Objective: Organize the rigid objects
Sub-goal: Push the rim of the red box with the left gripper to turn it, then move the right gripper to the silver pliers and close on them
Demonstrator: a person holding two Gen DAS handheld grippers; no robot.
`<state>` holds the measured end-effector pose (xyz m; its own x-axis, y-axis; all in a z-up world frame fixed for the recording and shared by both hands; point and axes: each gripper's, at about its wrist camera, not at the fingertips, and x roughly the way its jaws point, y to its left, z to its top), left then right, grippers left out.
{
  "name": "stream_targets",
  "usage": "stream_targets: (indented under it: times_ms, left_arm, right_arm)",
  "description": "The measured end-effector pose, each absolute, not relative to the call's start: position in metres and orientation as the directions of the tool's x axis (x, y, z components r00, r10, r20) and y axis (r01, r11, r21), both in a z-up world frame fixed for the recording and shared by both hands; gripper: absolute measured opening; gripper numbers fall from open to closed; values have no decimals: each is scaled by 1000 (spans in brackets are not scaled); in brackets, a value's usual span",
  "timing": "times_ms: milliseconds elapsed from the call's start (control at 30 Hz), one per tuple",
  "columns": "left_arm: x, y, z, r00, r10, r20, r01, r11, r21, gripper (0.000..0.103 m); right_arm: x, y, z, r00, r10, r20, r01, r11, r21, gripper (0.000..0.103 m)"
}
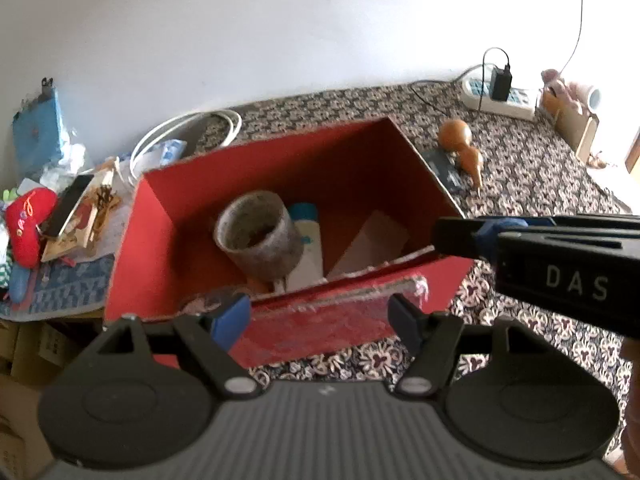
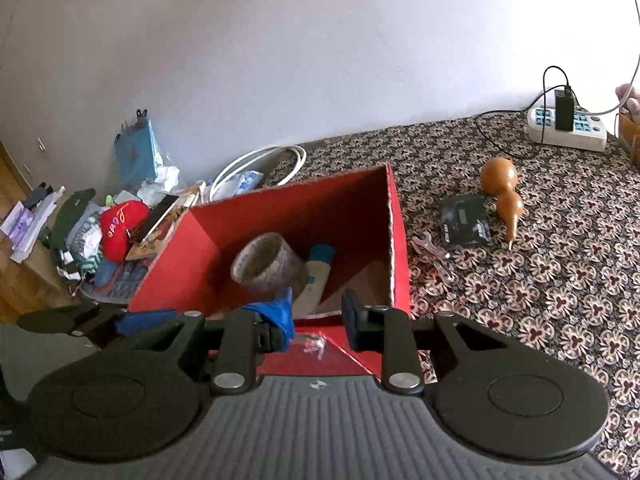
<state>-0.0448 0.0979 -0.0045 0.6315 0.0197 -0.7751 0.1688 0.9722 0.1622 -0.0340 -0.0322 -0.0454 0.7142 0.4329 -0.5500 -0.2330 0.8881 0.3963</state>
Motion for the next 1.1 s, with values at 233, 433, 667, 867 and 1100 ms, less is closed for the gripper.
stream_targets:
  times_ms: [233, 433, 667, 867, 1100]
  left_arm:
    - [-50, 85, -18, 593, 12, -805, 207, 964, 167, 71]
    - [-52, 71, -28, 577, 6, -817, 248, 951, 182, 71]
    - [-53, 54, -39, 557, -4, -830, 294, 936, 193, 71]
    - [-52, 38, -48, 543, -10, -840, 315, 929, 192, 71]
    - [-53, 16, -61, 528, -32, -849, 352, 918, 184, 71]
  right_arm:
    - [-43, -43, -61, 697, 412, -587, -195, 897, 398, 9]
    - [-47, -52, -74, 685, 397, -611, -152, 898, 414, 9]
    - [-51, -67, -86, 678, 386, -625, -113, 896, 430, 9]
    - [-53, -81, -95, 669, 383, -637, -94, 894, 439, 9]
    - [-53, -103, -109, 650, 380, -658, -67, 891, 449, 9]
